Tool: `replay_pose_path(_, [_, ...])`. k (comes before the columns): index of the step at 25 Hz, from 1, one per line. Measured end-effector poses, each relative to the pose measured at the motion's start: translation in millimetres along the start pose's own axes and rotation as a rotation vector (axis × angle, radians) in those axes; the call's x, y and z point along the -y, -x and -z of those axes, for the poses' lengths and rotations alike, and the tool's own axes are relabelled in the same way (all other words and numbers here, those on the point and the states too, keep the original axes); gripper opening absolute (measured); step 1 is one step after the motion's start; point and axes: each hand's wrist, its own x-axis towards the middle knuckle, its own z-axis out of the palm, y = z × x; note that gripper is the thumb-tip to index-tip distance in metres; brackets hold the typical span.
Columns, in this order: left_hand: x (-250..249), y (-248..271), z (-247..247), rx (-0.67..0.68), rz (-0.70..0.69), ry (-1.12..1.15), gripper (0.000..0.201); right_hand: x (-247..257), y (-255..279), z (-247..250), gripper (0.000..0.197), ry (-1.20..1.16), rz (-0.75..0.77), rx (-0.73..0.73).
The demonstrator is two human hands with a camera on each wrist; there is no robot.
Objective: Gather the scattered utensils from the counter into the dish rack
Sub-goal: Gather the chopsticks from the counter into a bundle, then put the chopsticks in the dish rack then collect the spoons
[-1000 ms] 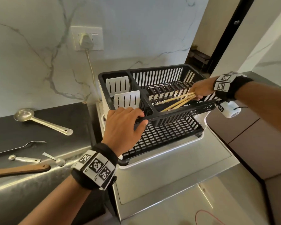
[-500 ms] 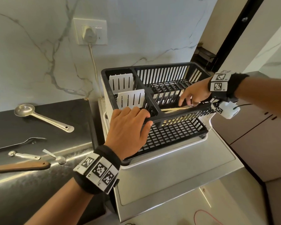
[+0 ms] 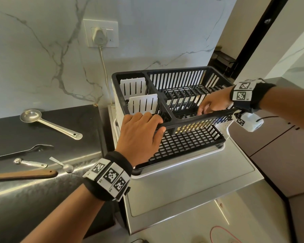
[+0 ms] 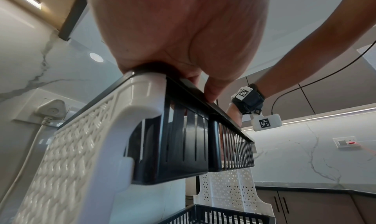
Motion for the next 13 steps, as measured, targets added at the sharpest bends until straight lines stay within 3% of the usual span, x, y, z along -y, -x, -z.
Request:
replay_pose_path(7, [-0.6, -2.4, 9.1, 0.062, -0.004, 0.005, 0.031, 13.1, 21.9, 4.7, 0.034, -0.054, 0.044, -0.072])
replay_pose_path(10, [5.3, -7.1, 24.9, 0.161, 0.025, 0.235, 0.034, 37.7, 41.3, 21.5, 0.029, -0.035, 0.177, -0.32])
replay_pose_path(13, [22.2, 12.4, 46.2, 0.041, 0.087, 0.482, 0.021, 96.2, 61.4, 32.3, 0.028, -0.094, 0.352, -0.661])
